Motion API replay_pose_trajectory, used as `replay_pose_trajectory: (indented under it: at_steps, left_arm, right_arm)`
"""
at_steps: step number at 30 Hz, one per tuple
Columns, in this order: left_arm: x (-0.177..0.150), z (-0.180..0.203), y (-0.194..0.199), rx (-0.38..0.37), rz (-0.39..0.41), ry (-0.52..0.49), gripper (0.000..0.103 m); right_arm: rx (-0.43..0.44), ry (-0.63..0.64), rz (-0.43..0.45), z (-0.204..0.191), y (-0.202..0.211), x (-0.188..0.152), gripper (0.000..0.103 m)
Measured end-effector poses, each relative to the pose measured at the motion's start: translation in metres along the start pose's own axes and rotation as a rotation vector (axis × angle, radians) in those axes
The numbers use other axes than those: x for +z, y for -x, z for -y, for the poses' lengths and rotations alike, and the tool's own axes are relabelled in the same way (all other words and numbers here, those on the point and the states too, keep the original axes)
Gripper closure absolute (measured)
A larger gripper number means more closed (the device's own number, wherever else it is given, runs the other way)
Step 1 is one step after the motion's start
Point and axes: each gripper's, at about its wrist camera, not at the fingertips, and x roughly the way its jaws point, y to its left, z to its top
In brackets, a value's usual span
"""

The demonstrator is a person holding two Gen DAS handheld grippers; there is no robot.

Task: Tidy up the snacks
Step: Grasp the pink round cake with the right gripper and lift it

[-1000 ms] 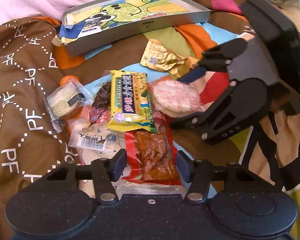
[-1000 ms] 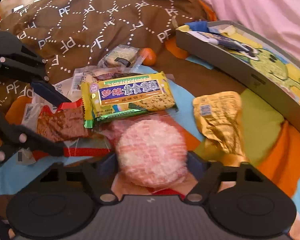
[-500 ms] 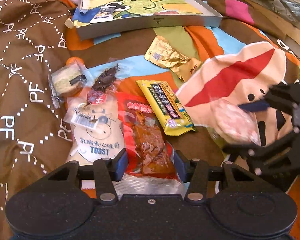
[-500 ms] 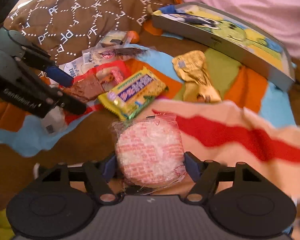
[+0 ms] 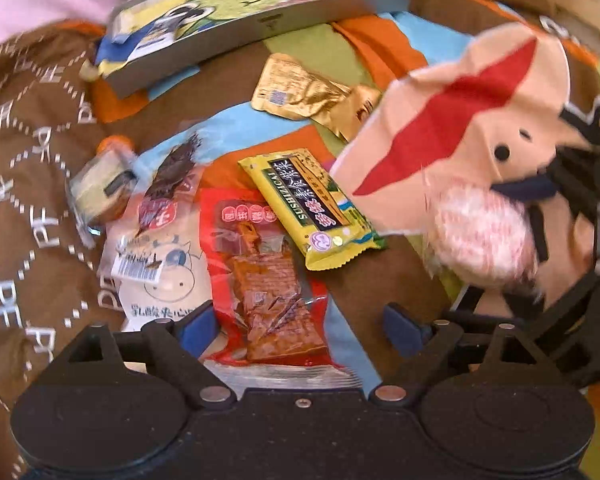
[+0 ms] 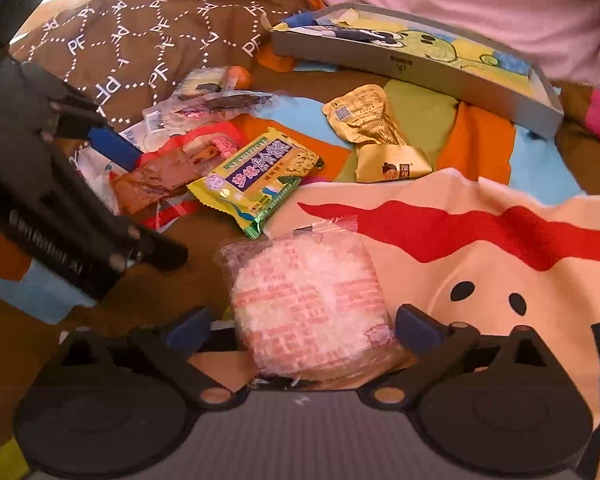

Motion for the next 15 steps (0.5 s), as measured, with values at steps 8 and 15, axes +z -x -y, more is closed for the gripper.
replay_pose_trajectory:
  at_steps: [8,15]
  left_arm:
    - [-0.005,-0.013,0.006,-0.010,0.033,0.044,0.032]
    - [-0.004,-0.022,0.008,0.011,0.056,0.108,0.052]
  right_arm:
    - [0.009,-0.054,0.037,0.005,0.002,0.000,0.016]
    - [-0.017,-0.092,0.058,0.004,0.010,-0.001,0.025]
